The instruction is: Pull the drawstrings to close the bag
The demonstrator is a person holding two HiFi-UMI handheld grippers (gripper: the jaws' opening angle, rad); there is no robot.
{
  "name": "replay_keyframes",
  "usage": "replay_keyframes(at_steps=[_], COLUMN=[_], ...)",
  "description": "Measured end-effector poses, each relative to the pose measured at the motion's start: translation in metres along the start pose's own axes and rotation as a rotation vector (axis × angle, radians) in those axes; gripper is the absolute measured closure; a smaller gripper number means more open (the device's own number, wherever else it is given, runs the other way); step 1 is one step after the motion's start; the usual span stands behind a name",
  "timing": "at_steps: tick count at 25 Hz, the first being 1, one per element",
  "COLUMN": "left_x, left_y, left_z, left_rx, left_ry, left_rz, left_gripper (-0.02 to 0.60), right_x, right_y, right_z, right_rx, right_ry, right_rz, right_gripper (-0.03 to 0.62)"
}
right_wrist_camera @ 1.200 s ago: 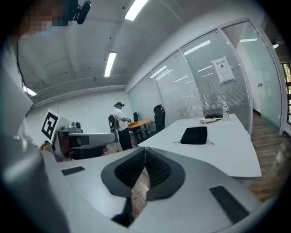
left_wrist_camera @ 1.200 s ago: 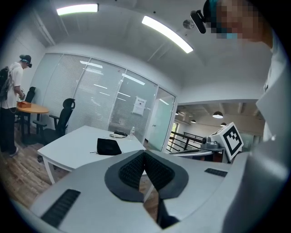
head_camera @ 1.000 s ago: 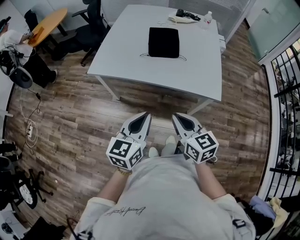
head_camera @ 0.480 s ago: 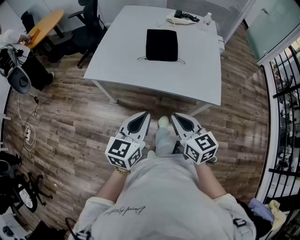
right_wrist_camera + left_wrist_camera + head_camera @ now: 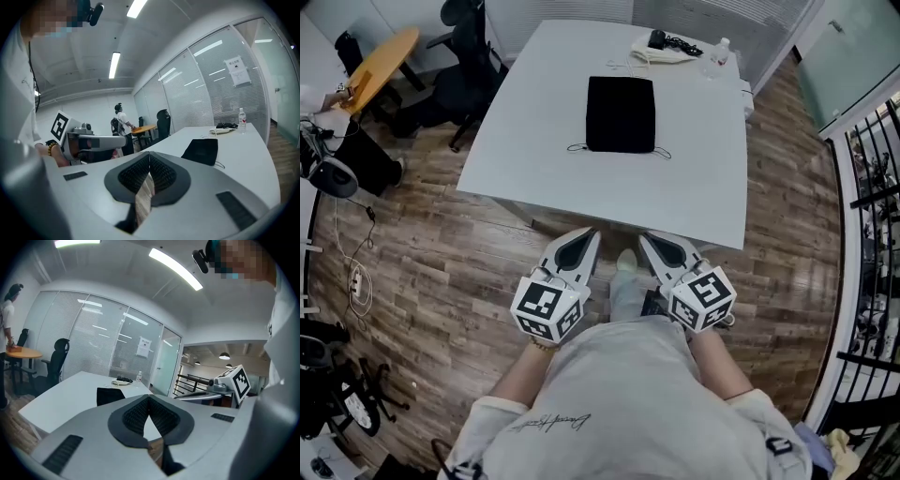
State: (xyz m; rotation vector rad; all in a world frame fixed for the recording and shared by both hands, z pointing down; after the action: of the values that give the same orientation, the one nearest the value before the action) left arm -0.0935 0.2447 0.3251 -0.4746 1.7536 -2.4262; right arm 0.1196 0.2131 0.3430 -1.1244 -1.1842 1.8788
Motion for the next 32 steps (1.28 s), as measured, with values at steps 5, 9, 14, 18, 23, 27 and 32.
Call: replay_keyframes(at_steps=[5, 9, 14, 18, 23, 27, 32], left_x=[0.016, 0.027, 0.030, 0.029, 0.029, 0.036, 0.050], left_y=[0.025, 0.045, 0.059, 0.065, 0.075, 0.079, 0.082], left_z=[0.060, 0.102, 0.143, 0.166, 0.183, 0.191, 0.205], left_rx=[-0.006, -0.035, -0.035, -0.017, -0.033, -0.030, 0.000], left_ry=[-0.003, 0.008, 0.008, 0.017, 0.042, 0.032, -0.005], left_rz=[0.008, 0.000, 0.015, -0.016, 0.005, -0.014, 0.000], left_gripper=[0.571, 0.571, 0.571, 0.571, 0.571, 0.571, 0.571], right_x=[-0.056, -0.097, -0.137, -0.164, -0.191, -0.196, -0.197], right_y=[0.033, 0.052, 0.064, 0.074, 0.084, 0.088, 0.092], right_z=[0.028, 0.040, 0.048, 0.052, 0.057, 0.065, 0.079], right_rx=[0.014, 0.041, 0.053, 0.041, 0.037, 0.038, 0.038], right_ry=[0.020, 0.049, 0.073, 0.088, 0.092, 0.092, 0.057], right_rz=[-0.029, -0.026, -0.005, -0.007, -0.007, -0.002, 0.016], right_gripper=[0.572, 0.571, 0.572, 0.572, 0.572, 0.572, 0.571])
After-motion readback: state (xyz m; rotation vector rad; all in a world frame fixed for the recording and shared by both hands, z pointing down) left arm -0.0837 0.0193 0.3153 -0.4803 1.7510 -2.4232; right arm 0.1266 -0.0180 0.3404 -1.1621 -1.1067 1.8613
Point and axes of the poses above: the fingertips, and each gripper's own axes: z forward along the fingers, x to its left, y out of its top, the point moved 10 cm from there along -z, backward along the fingers, and after that the axes turned 13 degrees about y, right-handed, at the moved point
